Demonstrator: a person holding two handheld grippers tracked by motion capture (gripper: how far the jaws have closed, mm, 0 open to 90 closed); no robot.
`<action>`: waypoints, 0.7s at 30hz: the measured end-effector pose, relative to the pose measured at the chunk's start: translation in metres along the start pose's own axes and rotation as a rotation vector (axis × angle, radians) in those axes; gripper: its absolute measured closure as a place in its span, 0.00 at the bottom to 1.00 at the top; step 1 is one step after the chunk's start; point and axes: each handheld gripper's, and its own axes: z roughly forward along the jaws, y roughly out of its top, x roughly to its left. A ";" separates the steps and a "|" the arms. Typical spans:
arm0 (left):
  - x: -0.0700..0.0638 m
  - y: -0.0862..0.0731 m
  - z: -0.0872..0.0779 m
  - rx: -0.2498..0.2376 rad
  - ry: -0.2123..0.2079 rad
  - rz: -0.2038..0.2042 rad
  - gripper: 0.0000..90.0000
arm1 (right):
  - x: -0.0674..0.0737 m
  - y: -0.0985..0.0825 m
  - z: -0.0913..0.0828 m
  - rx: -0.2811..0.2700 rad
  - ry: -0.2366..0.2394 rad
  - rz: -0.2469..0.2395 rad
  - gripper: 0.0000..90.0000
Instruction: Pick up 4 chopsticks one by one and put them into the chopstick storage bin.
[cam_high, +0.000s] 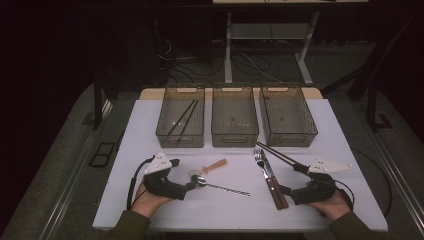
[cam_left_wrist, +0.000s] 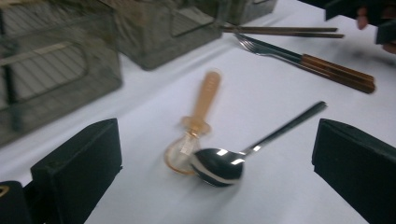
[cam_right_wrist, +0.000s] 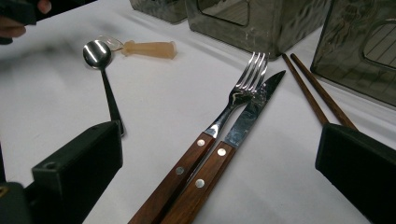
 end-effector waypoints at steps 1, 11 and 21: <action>-0.002 -0.002 0.001 0.005 -0.007 0.001 0.01 | 0.000 0.000 0.000 0.000 -0.001 -0.001 0.00; 0.002 -0.004 0.003 0.010 -0.021 0.032 0.01 | 0.000 0.000 0.000 0.005 -0.006 -0.009 0.00; 0.005 -0.005 0.006 0.035 -0.031 0.048 0.01 | -0.002 0.003 0.000 0.037 0.009 -0.011 0.00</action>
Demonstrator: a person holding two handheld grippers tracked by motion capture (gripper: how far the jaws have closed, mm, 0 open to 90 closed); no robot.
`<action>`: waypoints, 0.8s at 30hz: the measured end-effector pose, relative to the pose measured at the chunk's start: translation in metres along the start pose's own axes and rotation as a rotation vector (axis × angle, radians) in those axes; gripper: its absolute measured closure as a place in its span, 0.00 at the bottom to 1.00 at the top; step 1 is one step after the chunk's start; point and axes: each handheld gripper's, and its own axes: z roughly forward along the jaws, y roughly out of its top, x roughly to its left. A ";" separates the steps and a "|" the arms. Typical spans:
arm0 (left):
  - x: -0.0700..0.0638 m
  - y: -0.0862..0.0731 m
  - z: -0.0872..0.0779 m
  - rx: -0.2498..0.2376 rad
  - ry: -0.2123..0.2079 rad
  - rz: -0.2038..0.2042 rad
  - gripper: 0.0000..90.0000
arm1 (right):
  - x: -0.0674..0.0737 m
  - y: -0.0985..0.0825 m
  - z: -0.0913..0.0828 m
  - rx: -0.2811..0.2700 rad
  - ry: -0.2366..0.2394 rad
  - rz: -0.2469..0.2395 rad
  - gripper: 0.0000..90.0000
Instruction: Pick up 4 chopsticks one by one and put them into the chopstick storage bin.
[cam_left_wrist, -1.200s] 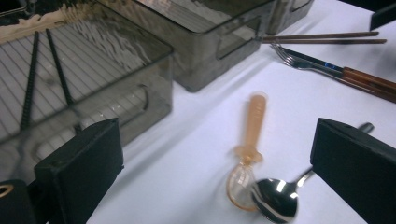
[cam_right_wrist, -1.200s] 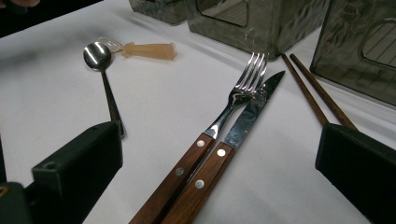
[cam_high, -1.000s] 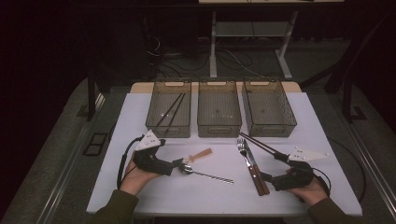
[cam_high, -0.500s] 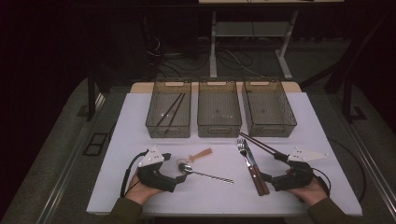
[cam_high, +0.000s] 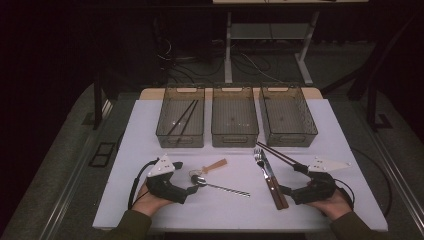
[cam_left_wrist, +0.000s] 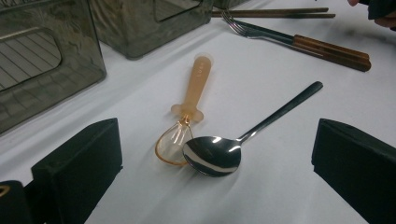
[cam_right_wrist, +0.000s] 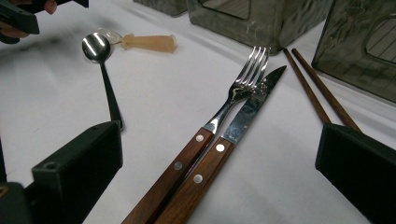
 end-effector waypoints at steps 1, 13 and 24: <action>-0.001 0.000 0.000 0.004 0.003 0.002 0.01 | -0.001 0.001 0.000 0.006 0.003 -0.004 0.00; -0.002 0.000 -0.003 0.000 0.009 -0.003 0.01 | -0.009 0.012 -0.006 0.058 -0.032 -0.026 0.00; -0.003 0.000 -0.001 0.008 0.005 -0.004 0.01 | -0.024 0.021 -0.014 0.080 -0.077 -0.060 0.04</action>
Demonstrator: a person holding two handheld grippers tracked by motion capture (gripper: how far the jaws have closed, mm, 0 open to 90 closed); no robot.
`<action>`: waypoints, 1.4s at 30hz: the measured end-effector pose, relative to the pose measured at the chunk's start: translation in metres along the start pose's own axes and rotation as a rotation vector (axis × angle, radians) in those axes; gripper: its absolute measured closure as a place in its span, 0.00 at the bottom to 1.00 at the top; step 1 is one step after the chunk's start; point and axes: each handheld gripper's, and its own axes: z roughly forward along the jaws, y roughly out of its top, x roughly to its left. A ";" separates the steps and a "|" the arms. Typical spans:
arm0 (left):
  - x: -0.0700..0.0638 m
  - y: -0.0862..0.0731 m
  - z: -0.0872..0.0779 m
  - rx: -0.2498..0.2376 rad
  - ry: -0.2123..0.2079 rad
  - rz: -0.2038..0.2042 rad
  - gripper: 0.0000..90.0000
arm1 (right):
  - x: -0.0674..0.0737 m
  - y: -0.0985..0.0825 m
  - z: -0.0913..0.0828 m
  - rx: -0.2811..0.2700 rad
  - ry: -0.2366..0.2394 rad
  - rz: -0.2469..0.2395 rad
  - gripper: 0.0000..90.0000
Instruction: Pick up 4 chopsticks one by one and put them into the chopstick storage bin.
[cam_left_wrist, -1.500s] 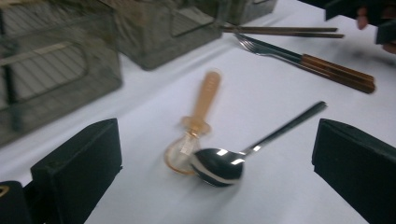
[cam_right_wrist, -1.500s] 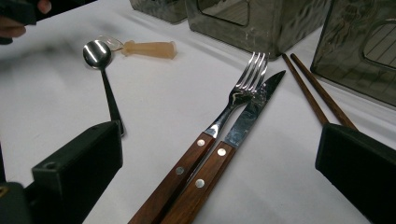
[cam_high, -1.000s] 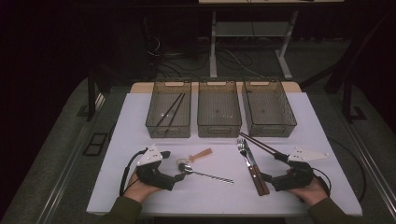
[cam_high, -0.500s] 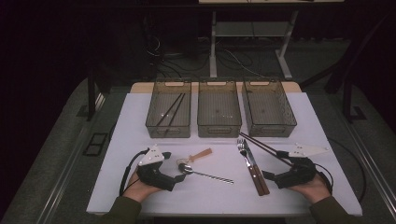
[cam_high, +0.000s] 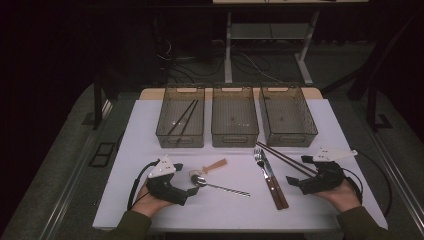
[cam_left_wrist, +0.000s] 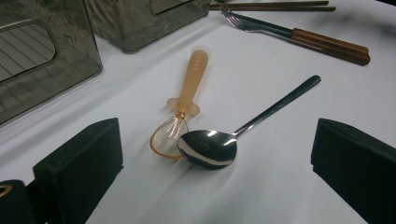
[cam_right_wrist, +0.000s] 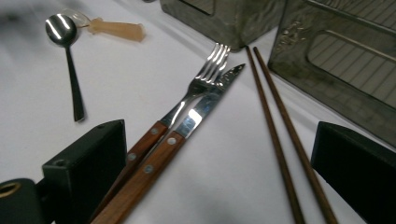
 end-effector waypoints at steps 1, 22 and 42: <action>0.001 0.000 0.000 -0.001 -0.001 -0.001 0.01 | -0.002 0.001 -0.001 0.000 -0.006 0.000 0.04; 0.002 0.000 -0.001 0.002 0.004 -0.004 0.01 | -0.046 0.016 0.001 0.039 -0.004 0.019 0.26; 0.001 0.001 0.000 0.007 0.001 0.008 0.02 | -0.061 0.001 0.002 0.129 -0.063 0.030 0.69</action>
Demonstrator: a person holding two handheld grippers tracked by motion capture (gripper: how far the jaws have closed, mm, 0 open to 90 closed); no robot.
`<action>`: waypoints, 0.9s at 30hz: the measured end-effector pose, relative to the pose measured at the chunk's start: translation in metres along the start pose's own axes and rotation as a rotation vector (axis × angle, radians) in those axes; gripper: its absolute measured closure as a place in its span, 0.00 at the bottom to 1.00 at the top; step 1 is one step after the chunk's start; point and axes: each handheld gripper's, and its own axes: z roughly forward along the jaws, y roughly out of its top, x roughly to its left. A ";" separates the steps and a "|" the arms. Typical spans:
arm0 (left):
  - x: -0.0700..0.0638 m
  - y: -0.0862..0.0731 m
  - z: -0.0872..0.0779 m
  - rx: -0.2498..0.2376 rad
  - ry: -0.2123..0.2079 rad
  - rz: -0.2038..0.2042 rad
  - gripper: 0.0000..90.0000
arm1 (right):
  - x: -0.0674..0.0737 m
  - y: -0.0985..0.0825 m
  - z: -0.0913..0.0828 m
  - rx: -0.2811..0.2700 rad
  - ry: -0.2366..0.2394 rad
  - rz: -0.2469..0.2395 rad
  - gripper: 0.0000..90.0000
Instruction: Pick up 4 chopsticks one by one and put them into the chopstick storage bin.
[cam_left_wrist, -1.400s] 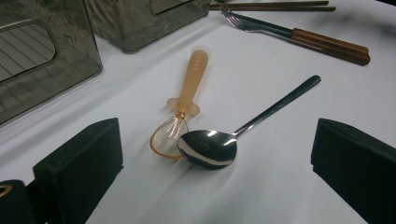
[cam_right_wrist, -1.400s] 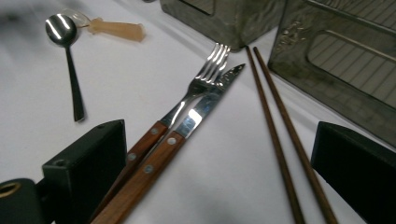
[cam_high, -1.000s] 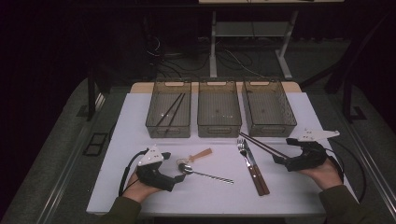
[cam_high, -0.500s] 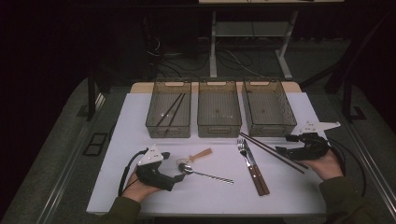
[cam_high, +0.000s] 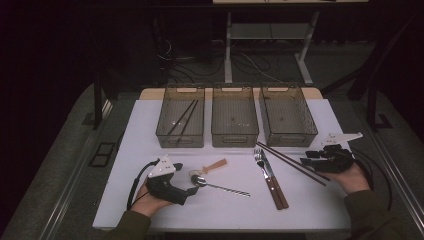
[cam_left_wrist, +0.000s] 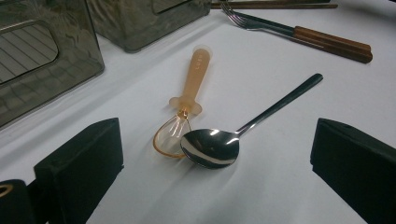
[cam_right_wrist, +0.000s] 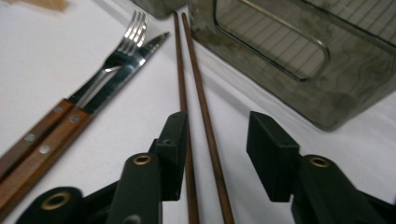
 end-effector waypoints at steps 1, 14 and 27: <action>0.000 0.000 0.000 0.000 -0.001 -0.001 0.02 | 0.000 -0.001 0.001 0.010 0.001 0.002 0.70; 0.000 0.000 0.000 0.003 -0.003 0.001 0.02 | -0.007 -0.006 0.015 0.086 0.038 -0.013 0.85; -0.001 0.000 0.002 0.017 -0.003 0.002 0.02 | -0.009 -0.012 0.020 0.110 0.044 -0.045 0.91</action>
